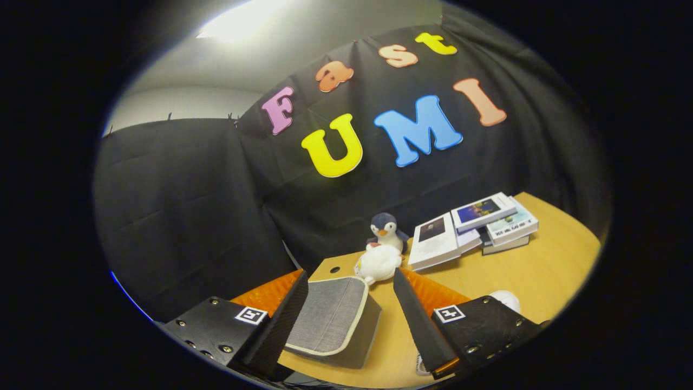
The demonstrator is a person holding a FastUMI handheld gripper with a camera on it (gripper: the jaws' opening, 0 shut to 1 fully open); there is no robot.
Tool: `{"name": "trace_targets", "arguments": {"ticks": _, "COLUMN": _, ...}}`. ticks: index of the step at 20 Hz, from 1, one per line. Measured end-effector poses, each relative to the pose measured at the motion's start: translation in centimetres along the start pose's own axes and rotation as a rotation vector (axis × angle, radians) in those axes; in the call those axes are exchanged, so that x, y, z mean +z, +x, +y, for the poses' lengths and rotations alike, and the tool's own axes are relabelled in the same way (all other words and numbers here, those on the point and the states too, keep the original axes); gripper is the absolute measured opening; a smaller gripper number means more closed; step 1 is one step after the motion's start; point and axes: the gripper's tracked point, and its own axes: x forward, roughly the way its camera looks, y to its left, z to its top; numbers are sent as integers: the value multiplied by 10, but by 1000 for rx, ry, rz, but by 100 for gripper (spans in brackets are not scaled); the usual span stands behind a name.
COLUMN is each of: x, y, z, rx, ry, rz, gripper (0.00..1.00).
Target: Open the storage box then place both shoes into the box .Put the left shoe in first, then the right shoe, with the right side of both shoes facing outward in a uniform manner.
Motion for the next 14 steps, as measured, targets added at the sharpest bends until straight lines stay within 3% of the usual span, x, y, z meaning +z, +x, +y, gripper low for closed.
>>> {"name": "trace_targets", "arguments": {"ticks": 4, "x": -28, "y": 19, "z": -8, "rx": 17, "ry": 191, "rz": 90, "gripper": 93}}
{"name": "trace_targets", "arguments": {"ticks": 14, "x": -112, "y": 37, "z": -8, "rx": 82, "ry": 464, "rz": 312, "gripper": 93}}
